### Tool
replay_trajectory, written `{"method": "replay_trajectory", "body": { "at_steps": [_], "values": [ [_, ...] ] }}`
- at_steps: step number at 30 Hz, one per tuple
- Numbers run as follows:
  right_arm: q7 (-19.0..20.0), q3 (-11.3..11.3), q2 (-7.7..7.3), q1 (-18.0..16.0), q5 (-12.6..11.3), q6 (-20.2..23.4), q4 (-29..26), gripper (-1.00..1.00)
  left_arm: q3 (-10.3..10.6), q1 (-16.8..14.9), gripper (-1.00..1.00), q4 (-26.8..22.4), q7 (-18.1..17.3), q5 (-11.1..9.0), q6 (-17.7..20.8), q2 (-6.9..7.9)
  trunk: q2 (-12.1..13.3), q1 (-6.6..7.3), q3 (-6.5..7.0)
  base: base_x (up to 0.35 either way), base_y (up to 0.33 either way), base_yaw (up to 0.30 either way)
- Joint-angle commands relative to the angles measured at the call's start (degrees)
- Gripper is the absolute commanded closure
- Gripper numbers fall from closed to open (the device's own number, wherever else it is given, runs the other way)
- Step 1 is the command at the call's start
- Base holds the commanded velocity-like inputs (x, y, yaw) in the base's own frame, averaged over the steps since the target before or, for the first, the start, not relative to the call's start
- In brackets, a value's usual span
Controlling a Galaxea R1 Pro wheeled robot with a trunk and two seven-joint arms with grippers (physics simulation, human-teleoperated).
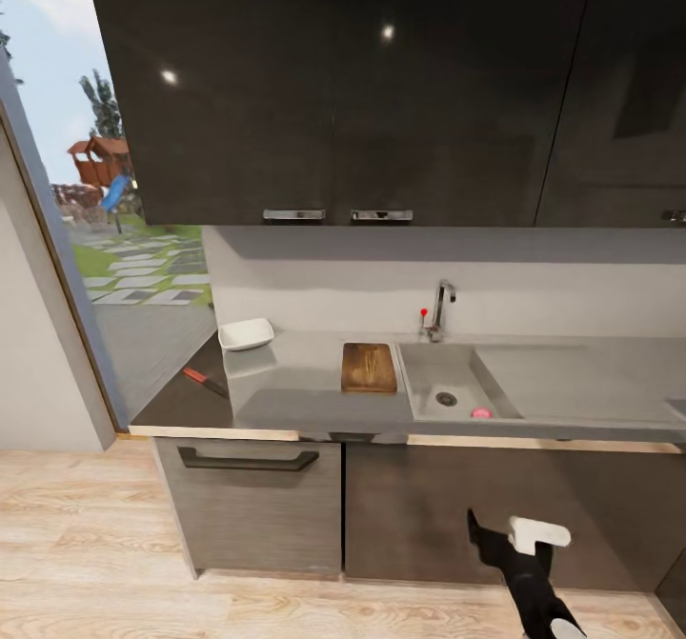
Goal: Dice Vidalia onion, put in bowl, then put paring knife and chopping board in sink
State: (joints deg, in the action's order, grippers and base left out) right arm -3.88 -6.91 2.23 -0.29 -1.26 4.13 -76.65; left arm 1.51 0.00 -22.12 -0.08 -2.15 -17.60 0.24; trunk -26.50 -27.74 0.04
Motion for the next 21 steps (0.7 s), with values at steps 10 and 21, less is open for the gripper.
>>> {"method": "replay_trajectory", "body": {
  "at_steps": [10, 21],
  "values": [
    [-8.8, 6.4, 0.04, -12.4, -0.3, 18.4, -8.8, -1.00, 0.2, 0.0, -1.00, 0.1, 0.1, -0.3, -0.1, 0.03, 0.0, -0.02, -0.02, 0.000, 0.000, 0.000],
    [-9.5, 7.4, 2.88, -30.5, -0.5, 27.1, 4.1, -1.00, 0.2, 0.0, -1.00, 0.1, 0.0, -0.3, -0.1, 0.02, 0.0, -0.02, -0.02, 0.000, 0.000, 0.000]
  ]
}}
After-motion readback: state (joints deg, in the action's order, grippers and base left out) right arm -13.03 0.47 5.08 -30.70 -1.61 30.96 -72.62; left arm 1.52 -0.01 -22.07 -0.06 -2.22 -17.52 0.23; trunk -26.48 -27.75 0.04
